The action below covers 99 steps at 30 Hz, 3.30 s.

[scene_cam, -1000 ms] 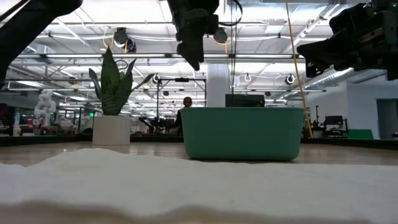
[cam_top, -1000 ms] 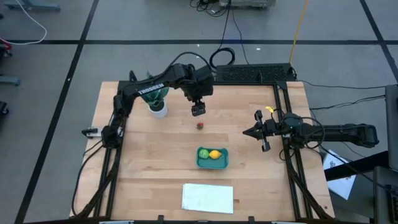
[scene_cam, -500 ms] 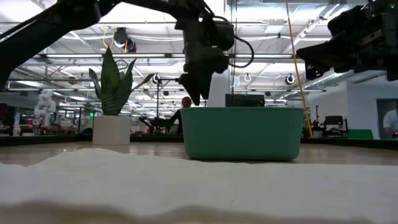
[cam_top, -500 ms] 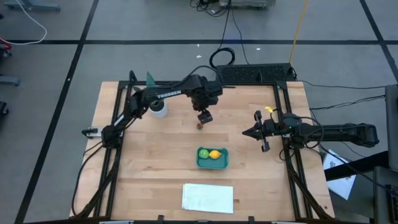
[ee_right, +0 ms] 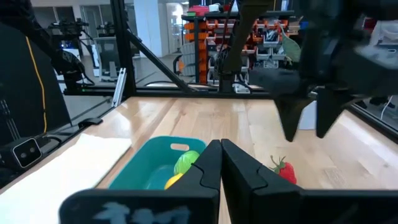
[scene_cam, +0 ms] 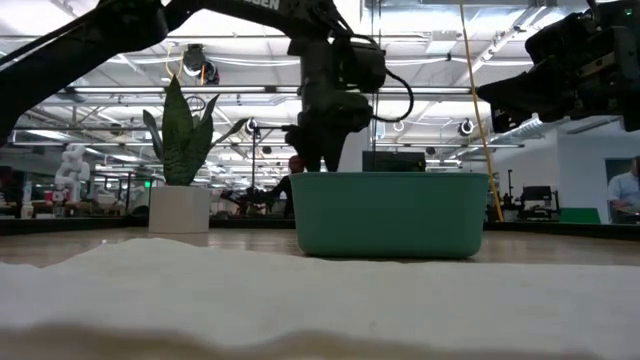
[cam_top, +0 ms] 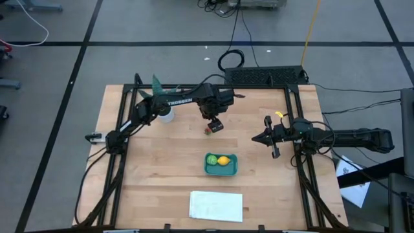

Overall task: Pick and placing Produce into tupperware
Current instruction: Put the strawberry into the blue bin

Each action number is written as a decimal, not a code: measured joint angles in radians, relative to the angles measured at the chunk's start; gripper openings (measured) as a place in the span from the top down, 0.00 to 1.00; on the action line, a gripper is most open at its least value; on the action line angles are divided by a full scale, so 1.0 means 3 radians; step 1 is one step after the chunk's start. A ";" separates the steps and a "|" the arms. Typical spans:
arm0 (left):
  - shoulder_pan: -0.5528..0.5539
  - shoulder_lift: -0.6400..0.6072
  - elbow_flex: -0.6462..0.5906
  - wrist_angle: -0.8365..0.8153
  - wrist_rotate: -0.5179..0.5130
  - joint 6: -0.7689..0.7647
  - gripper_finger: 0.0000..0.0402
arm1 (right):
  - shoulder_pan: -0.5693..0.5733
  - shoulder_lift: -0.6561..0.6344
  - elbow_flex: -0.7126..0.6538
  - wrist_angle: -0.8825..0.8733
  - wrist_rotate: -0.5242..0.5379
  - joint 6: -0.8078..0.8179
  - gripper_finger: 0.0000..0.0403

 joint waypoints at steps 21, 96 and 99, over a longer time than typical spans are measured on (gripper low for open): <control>-0.0033 0.0001 -0.0601 0.0465 0.0174 -0.0188 0.32 | 0.0000 0.0000 0.0000 0.0003 0.0000 0.0000 1.00; -0.0035 -0.0009 -0.1080 0.0908 0.0121 0.0113 0.68 | 0.0001 0.0001 -0.0001 -0.0001 -0.0001 0.0000 1.00; -0.0036 -0.0003 -0.1022 0.0703 0.0133 0.0179 0.64 | 0.0001 0.0000 -0.0001 0.0000 0.0000 0.0000 1.00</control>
